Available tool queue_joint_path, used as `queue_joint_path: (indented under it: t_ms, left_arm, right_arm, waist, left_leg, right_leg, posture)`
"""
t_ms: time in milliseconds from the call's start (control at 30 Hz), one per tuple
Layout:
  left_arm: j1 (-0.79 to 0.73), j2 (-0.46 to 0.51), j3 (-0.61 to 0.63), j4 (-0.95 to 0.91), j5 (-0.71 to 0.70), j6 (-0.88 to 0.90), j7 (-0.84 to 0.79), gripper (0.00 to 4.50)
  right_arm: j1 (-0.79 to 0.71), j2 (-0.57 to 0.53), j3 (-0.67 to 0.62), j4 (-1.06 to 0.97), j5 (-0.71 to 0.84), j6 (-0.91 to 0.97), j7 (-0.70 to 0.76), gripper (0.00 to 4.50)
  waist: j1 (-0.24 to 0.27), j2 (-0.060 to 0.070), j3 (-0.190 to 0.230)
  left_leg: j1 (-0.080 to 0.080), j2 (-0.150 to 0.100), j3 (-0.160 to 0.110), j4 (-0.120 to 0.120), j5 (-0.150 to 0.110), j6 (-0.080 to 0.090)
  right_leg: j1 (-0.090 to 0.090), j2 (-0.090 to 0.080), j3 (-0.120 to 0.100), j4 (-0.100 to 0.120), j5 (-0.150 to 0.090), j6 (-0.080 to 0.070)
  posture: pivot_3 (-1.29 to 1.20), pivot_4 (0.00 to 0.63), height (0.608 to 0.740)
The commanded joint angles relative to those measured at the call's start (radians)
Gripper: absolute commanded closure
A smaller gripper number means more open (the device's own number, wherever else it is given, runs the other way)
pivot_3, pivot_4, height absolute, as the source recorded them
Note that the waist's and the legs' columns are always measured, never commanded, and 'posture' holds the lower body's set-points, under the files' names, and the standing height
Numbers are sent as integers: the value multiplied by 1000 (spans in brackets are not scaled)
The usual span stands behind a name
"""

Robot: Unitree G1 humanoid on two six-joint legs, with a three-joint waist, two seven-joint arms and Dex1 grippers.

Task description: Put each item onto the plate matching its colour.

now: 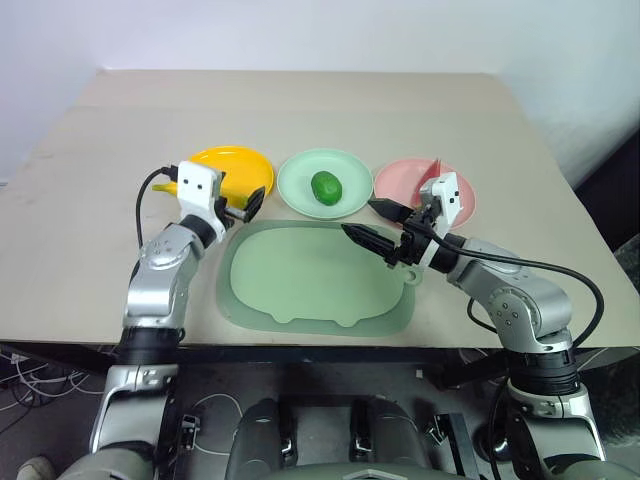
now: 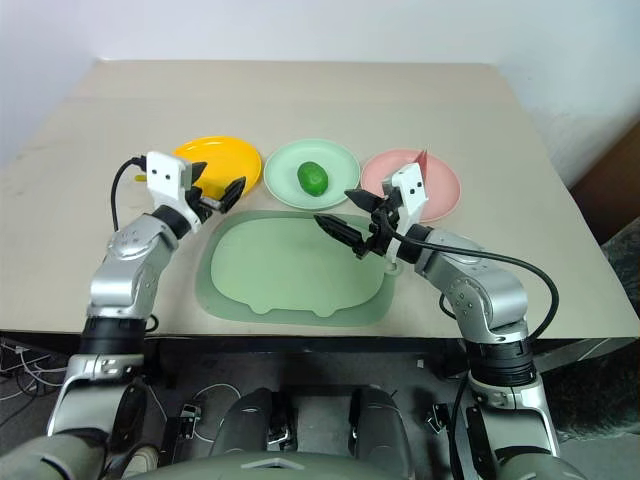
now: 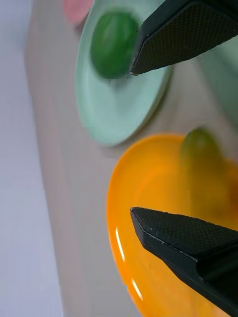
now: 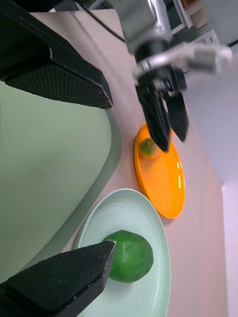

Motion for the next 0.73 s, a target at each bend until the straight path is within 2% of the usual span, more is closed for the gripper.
queue_joint_path:
  t_ms: [33, 167, 333, 433, 567, 733]
  left_arm:
    - [54, 16, 29, -104, -52, -32, -54, 18]
    - [198, 52, 50, -223, -125, -53, -167, 18]
    - [309, 86, 143, -273, -223, -91, -248, 18]
    - [355, 111, 184, -296, -299, -69, -298, 18]
    - [414, 142, 180, -318, -306, -68, -344, 18]
    - [409, 162, 173, -326, -341, -31, -367, 18]
  right_arm:
    - [7, -1, -24, -47, 10, -29, -5, 0]
    - [24, -7, -47, -63, 19, -29, -15, 0]
    - [45, -21, -65, -81, 43, -18, -2, 0]
    - [68, -22, -65, -85, 28, -53, 6, 0]
    - [113, -50, -66, -83, 24, -84, 54, 0]
    - [108, -52, -65, -71, 20, -106, 60, 0]
  waist:
    - [1, 0, 0]
    - [-1, 0, 0]
    - [-1, 0, 0]
    - [2, 0, 0]
    - [2, 0, 0]
    - [1, 0, 0]
  left_leg:
    - [0, 0, 0, 0, 0, 0]
    - [0, 0, 0, 0, 0, 0]
    - [0, 1, -1, 0, 0, 0]
    - [0, 1, -1, 0, 0, 0]
    - [0, 0, -1, -1, -1, 1]
    - [0, 0, -1, -1, -1, 1]
  right_leg:
    - [0, 0, 0, 0, 0, 0]
    - [0, 0, 0, 0, 0, 0]
    - [0, 0, 0, 0, 0, 0]
    - [0, 0, 0, 0, 0, 0]
    - [0, -1, 0, -1, 0, 0]
    - [0, -1, 0, -1, 0, 0]
  posture:
    - [0, 150, 695]
    - [0, 150, 695]
    - [0, 150, 695]
    - [0, 150, 695]
    - [0, 150, 695]
    - [0, 150, 695]
